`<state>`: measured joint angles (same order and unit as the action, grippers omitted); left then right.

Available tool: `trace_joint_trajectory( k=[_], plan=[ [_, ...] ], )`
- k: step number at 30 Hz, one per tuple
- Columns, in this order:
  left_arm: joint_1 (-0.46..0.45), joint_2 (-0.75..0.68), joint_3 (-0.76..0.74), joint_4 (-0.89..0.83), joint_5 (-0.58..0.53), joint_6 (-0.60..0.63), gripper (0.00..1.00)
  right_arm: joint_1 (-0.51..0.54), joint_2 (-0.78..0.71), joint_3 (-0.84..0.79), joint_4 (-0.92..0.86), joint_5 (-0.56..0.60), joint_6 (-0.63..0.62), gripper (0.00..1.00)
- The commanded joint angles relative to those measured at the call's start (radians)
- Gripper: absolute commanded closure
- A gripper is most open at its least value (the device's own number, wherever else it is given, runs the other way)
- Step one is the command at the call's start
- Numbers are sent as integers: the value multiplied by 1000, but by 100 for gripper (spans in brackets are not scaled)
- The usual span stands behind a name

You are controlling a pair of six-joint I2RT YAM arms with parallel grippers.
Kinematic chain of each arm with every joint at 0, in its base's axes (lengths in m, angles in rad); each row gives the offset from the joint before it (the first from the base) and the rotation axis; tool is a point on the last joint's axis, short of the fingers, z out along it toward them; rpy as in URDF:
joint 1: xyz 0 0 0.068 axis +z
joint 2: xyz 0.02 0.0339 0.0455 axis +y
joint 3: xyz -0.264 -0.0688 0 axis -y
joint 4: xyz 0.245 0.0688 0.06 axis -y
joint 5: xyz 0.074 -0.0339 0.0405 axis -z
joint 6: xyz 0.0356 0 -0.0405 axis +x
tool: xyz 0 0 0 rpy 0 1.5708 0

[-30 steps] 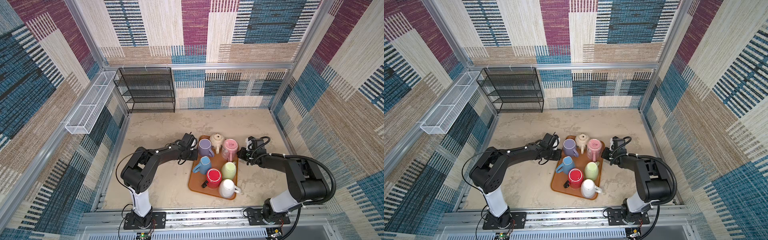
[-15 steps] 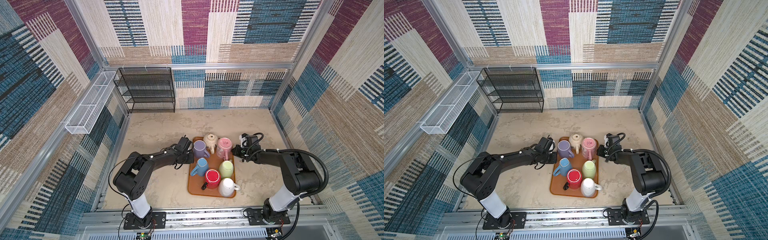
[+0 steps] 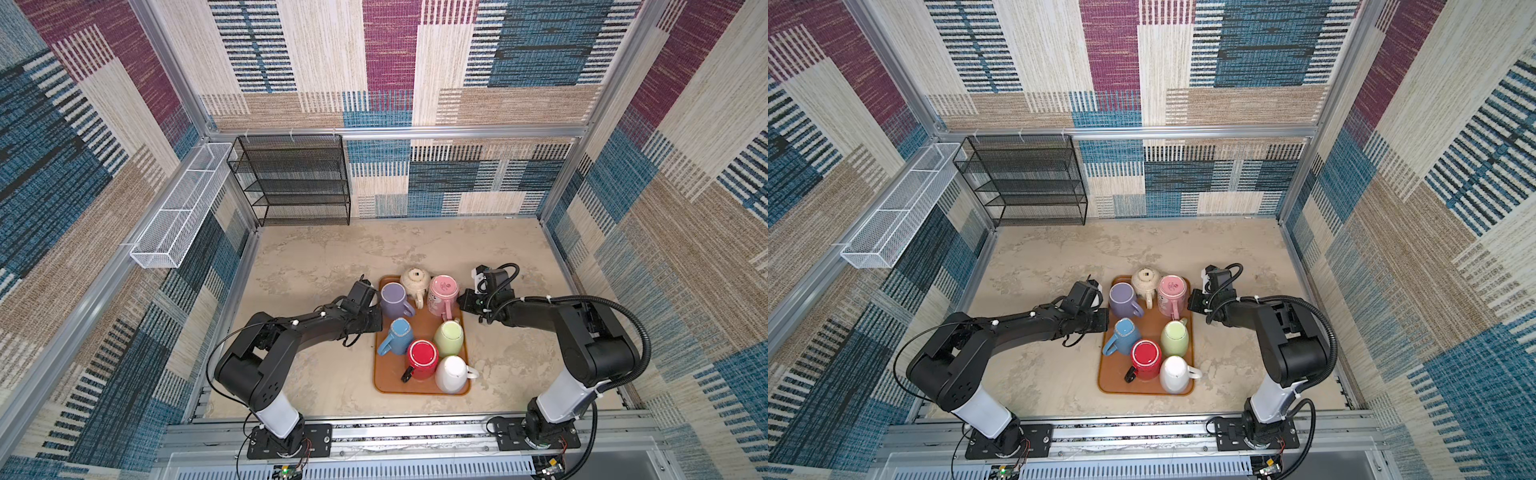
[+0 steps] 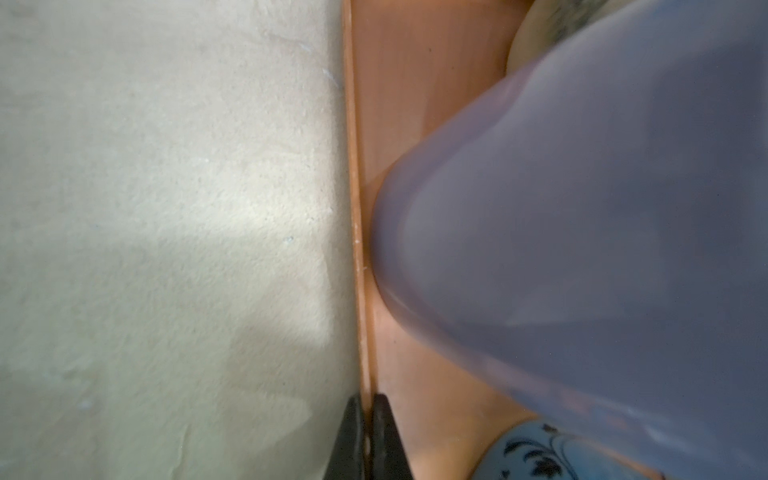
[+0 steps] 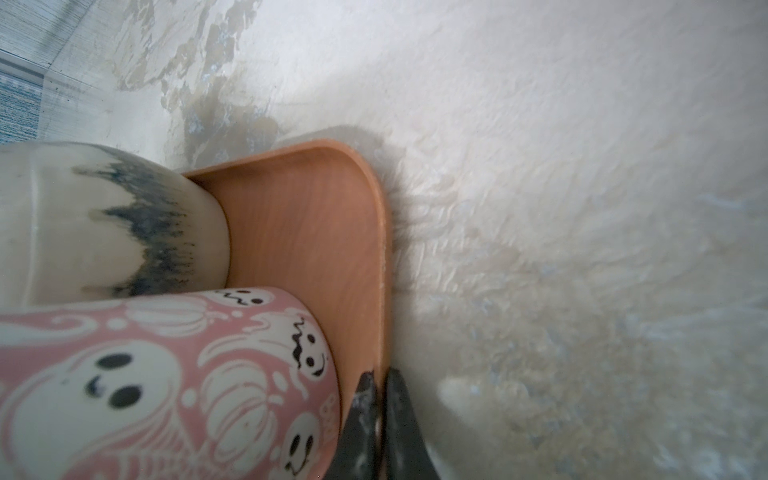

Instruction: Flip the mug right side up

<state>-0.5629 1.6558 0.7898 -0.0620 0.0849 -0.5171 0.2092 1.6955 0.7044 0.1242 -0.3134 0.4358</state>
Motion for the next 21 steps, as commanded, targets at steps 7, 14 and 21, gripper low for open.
trace_joint_trajectory(
  k=[7,14,21],
  plan=[
    [6,-37,-8,-121,-11,54,100,16,1,19,-186,-32,-23,87],
    [9,-68,-3,-142,-27,51,88,15,-26,30,-216,37,-19,73],
    [11,-105,5,-166,-37,52,80,14,-80,42,-253,104,-36,60]
  ],
)
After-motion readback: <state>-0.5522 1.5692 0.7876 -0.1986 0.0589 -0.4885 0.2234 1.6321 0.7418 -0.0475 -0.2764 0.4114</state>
